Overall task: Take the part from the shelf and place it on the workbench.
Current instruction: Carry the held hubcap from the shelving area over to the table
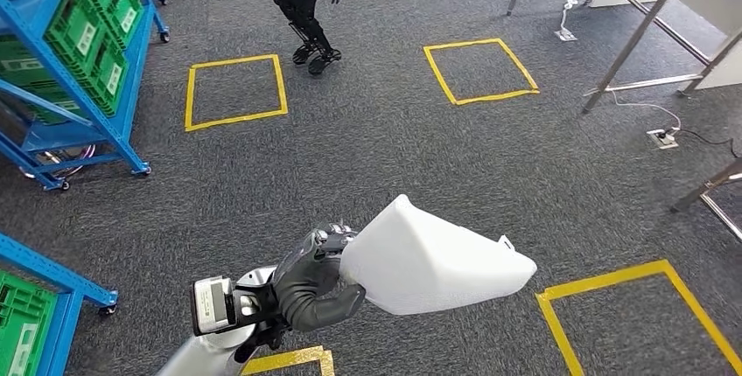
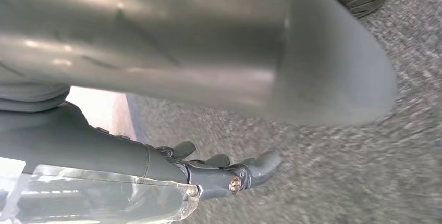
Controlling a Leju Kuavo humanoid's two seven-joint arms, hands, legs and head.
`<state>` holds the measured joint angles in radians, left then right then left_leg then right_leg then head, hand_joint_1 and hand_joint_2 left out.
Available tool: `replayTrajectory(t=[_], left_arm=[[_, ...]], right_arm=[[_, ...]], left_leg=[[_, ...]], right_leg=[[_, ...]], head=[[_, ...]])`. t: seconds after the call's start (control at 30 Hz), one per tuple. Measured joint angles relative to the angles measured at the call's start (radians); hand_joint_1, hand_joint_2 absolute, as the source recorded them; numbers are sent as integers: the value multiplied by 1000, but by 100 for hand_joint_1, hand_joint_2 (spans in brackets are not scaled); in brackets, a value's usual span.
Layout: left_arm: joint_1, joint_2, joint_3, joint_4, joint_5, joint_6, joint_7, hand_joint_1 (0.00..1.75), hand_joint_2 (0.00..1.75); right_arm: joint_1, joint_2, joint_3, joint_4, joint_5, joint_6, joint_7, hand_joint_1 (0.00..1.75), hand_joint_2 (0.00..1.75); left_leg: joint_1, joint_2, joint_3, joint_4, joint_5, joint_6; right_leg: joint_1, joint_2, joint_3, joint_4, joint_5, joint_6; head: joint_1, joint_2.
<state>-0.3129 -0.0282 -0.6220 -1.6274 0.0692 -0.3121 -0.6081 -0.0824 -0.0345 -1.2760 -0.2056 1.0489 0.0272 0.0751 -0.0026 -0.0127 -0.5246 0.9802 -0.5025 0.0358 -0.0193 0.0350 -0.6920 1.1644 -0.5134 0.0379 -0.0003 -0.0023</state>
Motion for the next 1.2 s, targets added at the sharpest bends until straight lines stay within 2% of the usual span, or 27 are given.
replayTrajectory(t=[0.03,0.07,0.1,0.13,0.17,0.2,0.27,0.3,0.37,0.43,0.5,0.53,0.57,0.6,0.63,0.67,0.73,0.8,0.87,0.9,0.97,1.03,1.07,1.1,1.13,1.17,1.2], left_arm=[[3,2,5,1,-1,1,-3,175,175],[6,4,9,2,-2,1,-5,175,175],[8,6,12,3,-3,-1,-6,175,175],[10,7,14,3,-4,-4,-6,175,175],[11,7,16,3,-8,-7,-7,175,175],[12,7,18,1,-13,-10,-7,175,175],[13,7,24,-5,-23,-13,-7,175,175],[14,7,27,-7,-25,-13,-7,175,175],[15,7,29,-11,-27,-14,-7,175,175],[15,5,29,-15,-30,-15,-7,175,175],[18,3,28,-18,-36,-16,-7,175,175],[22,3,27,-18,-38,-16,-7,175,175],[26,4,26,-18,-39,-16,-7,175,175],[30,4,25,-18,-40,-15,-8,175,175],[32,4,24,-18,-43,-14,-9,175,175],[33,4,23,-18,-45,-12,-9,175,175],[34,3,23,-19,-51,-8,-11,175,175],[34,3,21,-23,-54,-4,-11,175,175],[34,1,19,-27,-56,-2,-7,175,175],[34,0,16,-30,-56,-2,-3,175,175],[35,-2,11,-33,-56,-3,4,175,175],[36,-3,9,-34,-56,-4,9,175,175],[37,-3,8,-34,-56,-6,10,175,175],[37,-3,6,-34,-56,-8,13,175,175],[37,-3,4,-34,-56,-10,15,175,175],[37,-4,0,-34,-57,-12,18,175,175],[37,-4,-3,-35,-58,-13,21,175,175]], right_arm=[[-2,1,0,0,1,0,2,0,0],[-2,2,0,0,1,0,3,0,0],[-2,3,0,0,1,0,3,0,0],[0,3,0,0,0,0,0,0,0],[1,2,0,0,-1,0,-3,0,0],[1,1,0,0,-1,1,-8,0,0],[1,-3,0,0,2,10,-17,0,0],[2,-6,1,0,4,16,-20,0,0],[9,-12,1,0,4,23,-23,0,0],[14,-17,1,-1,-2,25,-23,0,0],[14,-19,1,-1,-7,25,-22,0,0],[13,-20,1,-1,-9,25,-21,0,0],[13,-20,1,-1,-9,25,-20,0,0],[14,-19,1,-1,-9,25,-19,0,0],[16,-19,0,-1,-10,25,-18,0,0],[17,-19,0,-1,-10,25,-18,0,0],[17,-18,0,-1,-10,25,-18,0,0],[16,-16,0,-1,-9,25,-20,0,0],[19,-15,0,-2,-9,26,-24,0,0],[21,-14,0,-2,-9,27,-25,0,0],[21,-13,0,-2,-9,27,-27,0,0],[18,-12,0,-2,-9,28,-29,0,0],[17,-11,0,-2,-9,29,-29,0,0],[18,-9,0,-2,-9,30,-30,0,0],[20,-8,0,-2,-9,30,-30,0,0],[22,-7,0,-2,-9,31,-31,0,0],[22,-7,0,-3,-9,31,-31,0,0]], left_leg=[[-1,17,-1,0,0,1],[-3,34,-2,0,0,2],[-3,48,-3,1,-1,2],[-4,61,-3,1,-2,1],[-4,73,-2,1,-3,0],[-6,84,-1,1,-4,-2],[-12,102,1,4,-9,-10],[-14,109,1,4,-11,-14],[-13,119,1,5,-14,-23],[-7,88,-13,38,-39,-35],[-2,37,-64,149,-99,-42],[-1,24,-99,220,-129,-43],[0,19,-128,275,-145,-43],[0,17,-142,299,-143,-42],[0,14,-136,282,-122,-40],[0,8,-111,229,-89,-38],[2,-31,-43,88,-29,-31],[2,-58,-8,16,-14,-27],[0,-44,-5,9,-13,-19],[1,-33,-3,7,-9,-13],[4,-7,0,0,-2,-1],[1,21,-2,-1,-1,3],[0,35,-3,0,-1,3],[0,49,-4,0,-2,3],[0,61,-4,0,-3,2],[0,73,-3,0,-4,1],[-1,84,-1,0,-6,-1]], right_leg=[[0,-14,-29,66,-28,2],[0,-20,-48,112,-43,3],[0,-24,-50,125,-40,3],[0,-29,-31,98,-22,3],[0,-40,7,35,6,2],[1,-62,48,-38,29,0],[5,-90,104,-138,53,-9],[8,-92,109,-151,51,-14],[9,-71,107,-151,55,-26],[6,-54,106,-153,59,-37],[3,-35,104,-154,63,-45],[4,-24,101,-154,64,-48],[4,-12,100,-154,65,-49],[4,0,99,-154,66,-49],[4,13,99,-154,67,-48],[4,26,99,-153,68,-47],[5,50,98,-152,71,-41],[4,71,92,-152,75,-30],[-1,90,84,-154,81,-16],[-1,86,78,-149,79,-11],[1,43,47,-92,43,-3],[3,-8,-13,38,-25,4],[3,-19,-41,100,-49,7],[2,-24,-53,133,-57,8],[2,-28,-46,126,-46,9],[2,-35,-16,77,-21,8],[2,-52,28,1,9,7]], head=[[1,0],[1,0],[1,0],[1,0],[1,0],[2,0],[0,0],[-1,0],[-3,0],[-4,0],[-6,0],[-6,0],[-6,0],[-6,0],[-6,0],[-6,0],[-6,0],[-5,0],[-5,0],[-5,0],[1,0],[6,0],[6,0],[6,0],[6,0],[6,0],[7,0]])
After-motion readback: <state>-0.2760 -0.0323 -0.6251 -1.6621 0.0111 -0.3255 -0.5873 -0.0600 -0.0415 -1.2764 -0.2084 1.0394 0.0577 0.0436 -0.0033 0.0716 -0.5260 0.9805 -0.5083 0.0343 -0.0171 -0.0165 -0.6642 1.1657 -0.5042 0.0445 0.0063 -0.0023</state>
